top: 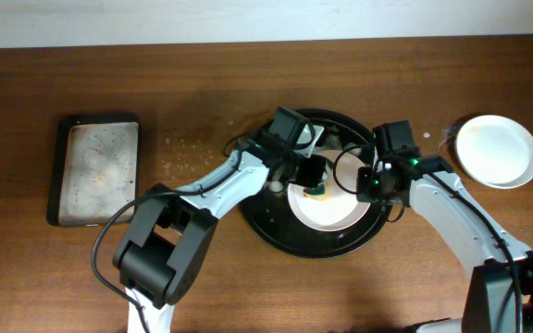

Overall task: Clean dirty plates on tray and stack at the side
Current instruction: 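Scrub the tilted plate with the sponge in the left gripper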

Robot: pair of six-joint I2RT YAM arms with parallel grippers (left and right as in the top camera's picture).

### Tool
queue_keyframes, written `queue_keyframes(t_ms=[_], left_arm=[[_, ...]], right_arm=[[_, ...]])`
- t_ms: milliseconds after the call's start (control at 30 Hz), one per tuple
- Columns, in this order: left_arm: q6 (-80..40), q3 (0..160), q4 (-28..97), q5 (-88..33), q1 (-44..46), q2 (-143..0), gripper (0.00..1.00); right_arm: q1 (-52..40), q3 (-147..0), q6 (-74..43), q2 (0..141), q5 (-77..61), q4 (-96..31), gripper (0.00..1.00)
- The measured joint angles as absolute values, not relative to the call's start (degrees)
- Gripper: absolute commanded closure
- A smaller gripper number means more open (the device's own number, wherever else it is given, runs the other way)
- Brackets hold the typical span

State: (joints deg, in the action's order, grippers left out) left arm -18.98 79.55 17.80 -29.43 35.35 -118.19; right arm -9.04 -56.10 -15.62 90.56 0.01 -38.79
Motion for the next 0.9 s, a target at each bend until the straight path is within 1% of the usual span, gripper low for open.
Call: queue_keyframes(t_ms=[233, 367, 400, 467, 600, 700, 800, 900], left_arm=[[-23.86, 80.44, 19.57, -29.3, 36.47, -122.19, 1.0], [-27.4, 81.34, 21.54, -24.18, 35.33, -122.28, 1.0], [-28.16, 82.0, 23.81, -21.87, 34.41, -122.34, 1.0], [-28.16, 82.56, 25.67, -20.97, 34.06, -122.39, 1.0], [-28.05, 87.94, 36.14, -14.17, 34.76, -123.5, 1.0], [-26.35, 95.2, 45.3, -6.72, 34.96, -125.14, 1.0], [-24.38, 102.0, 49.41, -1.34, 34.63, -125.45, 1.0], [-23.35, 104.57, 49.78, -2.72, 34.17, -125.43, 1.0]], right_arm=[[-9.04, -56.07, -15.64, 90.59, 0.84, -39.0, 0.96], [-9.04, -56.07, -15.64, 90.59, 0.91, -39.03, 0.96], [-9.04, -56.1, -15.64, 90.59, 1.04, -38.98, 0.96], [-9.04, -56.1, -15.62, 90.59, 1.04, -38.96, 0.96], [-9.06, -56.1, -15.66, 90.59, 0.36, -38.74, 0.96], [-9.65, -56.21, -15.7, 90.56, -0.4, -38.39, 0.96], [-9.63, -56.21, -15.64, 90.56, 1.06, -39.24, 0.96], [-9.63, -56.21, -15.62, 90.56, 1.43, -39.27, 0.96]])
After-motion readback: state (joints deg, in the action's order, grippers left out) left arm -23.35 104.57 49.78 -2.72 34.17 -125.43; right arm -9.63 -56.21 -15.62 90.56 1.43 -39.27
